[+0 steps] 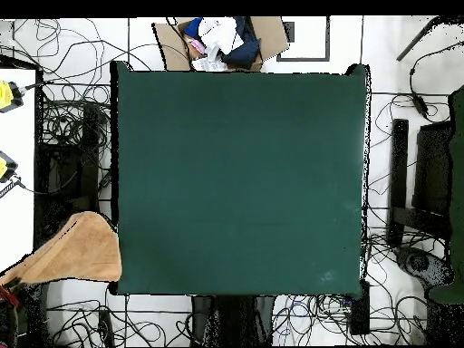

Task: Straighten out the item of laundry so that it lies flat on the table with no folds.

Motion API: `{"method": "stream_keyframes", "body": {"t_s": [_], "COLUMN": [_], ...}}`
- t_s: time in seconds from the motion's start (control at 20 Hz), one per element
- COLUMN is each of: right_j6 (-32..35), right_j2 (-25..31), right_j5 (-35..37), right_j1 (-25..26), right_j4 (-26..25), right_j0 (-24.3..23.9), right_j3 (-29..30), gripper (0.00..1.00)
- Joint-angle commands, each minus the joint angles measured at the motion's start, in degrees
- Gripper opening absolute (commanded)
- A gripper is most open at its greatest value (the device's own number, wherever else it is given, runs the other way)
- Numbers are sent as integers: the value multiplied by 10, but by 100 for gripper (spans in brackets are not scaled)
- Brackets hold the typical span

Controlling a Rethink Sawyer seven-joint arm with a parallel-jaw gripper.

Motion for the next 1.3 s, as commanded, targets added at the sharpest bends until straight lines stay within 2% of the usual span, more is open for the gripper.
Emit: {"method": "stream_keyframes", "body": {"t_s": [0.05, 0.3, 0.6, 0.75, 0.85, 0.95, 1.15, 1.3], "right_j6": [206, 214, 156, 56, -33, -72, -63, -26], "right_j2": [0, 15, 46, 103, 165, 216, 274, 285], "right_j5": [84, 110, 71, -8, -81, -131, -189, -198], "right_j1": [19, 8, -25, -47, -65, -72, -67, -56], "right_j4": [12, 21, 41, 72, 93, 93, 49, 12], "right_j0": [11, -2, -33, -89, -149, -191, -249, -264], "right_j3": [-63, -85, -25, 50, 118, 156, 185, 177], "gripper": [0, 0, 0, 0, 0, 0, 0, 0]}}
